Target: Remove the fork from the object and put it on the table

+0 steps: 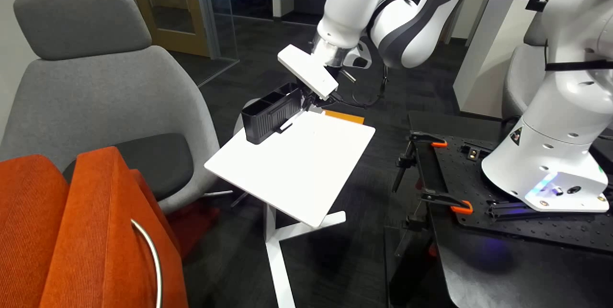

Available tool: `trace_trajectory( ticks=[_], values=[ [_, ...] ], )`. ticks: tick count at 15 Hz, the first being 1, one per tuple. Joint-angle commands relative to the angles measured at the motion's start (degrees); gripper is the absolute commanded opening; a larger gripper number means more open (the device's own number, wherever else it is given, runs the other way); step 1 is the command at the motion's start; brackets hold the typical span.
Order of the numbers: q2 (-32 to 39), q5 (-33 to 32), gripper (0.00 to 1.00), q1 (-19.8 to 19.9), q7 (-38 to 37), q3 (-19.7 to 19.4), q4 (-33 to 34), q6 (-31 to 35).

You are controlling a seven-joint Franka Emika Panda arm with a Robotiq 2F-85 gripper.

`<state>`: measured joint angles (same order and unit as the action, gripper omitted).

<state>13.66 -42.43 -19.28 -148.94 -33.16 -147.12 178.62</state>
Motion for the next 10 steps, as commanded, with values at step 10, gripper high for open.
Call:
trace_trajectory(
  ticks=[10],
  values=[
    [14.23, 15.32, 0.03, 5.17, 0.06, 2.08, -4.23, 19.83]
  ],
)
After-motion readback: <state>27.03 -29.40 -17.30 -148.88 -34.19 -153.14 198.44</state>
